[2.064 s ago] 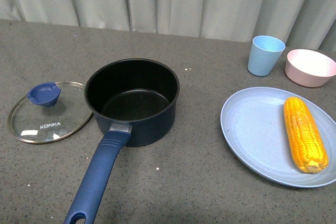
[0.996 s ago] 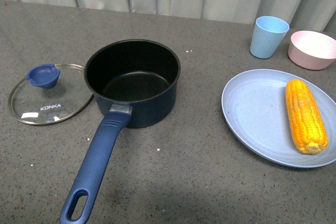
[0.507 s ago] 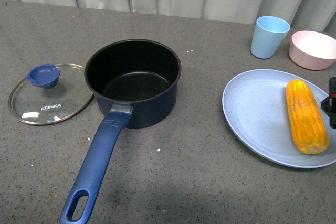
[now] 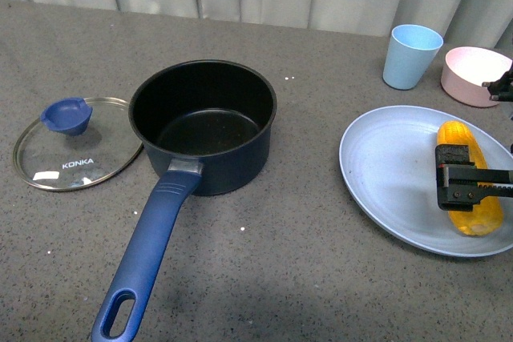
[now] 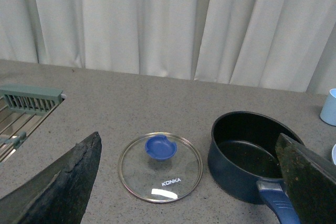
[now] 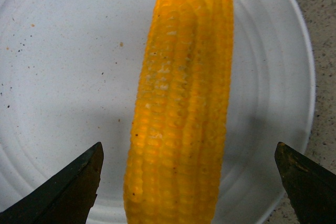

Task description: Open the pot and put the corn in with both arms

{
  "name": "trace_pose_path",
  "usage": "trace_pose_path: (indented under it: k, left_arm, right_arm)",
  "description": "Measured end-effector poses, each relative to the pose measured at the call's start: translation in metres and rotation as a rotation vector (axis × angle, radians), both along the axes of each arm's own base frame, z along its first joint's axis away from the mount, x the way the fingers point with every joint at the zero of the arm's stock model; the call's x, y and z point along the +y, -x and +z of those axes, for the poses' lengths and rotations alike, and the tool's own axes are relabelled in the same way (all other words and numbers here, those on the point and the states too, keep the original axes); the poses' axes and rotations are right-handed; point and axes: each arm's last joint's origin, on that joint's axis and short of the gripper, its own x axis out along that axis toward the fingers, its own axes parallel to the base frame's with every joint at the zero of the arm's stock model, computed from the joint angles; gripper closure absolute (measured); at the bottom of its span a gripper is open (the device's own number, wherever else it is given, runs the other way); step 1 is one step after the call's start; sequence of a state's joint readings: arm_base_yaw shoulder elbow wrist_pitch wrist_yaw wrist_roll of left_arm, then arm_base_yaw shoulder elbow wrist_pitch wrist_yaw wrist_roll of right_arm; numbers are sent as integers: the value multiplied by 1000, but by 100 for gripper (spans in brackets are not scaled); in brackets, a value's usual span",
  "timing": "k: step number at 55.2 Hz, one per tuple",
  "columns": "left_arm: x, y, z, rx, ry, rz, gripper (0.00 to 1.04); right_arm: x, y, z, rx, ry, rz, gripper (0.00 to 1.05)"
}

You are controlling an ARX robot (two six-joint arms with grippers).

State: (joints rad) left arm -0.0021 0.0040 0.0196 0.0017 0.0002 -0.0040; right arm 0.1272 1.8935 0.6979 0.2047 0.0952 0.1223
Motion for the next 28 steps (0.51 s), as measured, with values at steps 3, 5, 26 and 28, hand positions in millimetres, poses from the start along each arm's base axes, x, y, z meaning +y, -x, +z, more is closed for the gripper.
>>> trace_pose_path:
  k: [3,5,26,28]
  left_arm:
    - [0,0,0,0,0,0,7]
    - [0,0,0,0,0,0,7]
    - [0,0,0,0,0,0,7]
    - [0,0,0,0,0,0,7]
  right_arm:
    - [1,-1,-1,6,-1,2,9]
    - [3,-1,-2,7,-1,5,9]
    - [12,-2,-5,18,-1,25,39]
    - [13,-2,-5,17,-2,26,45]
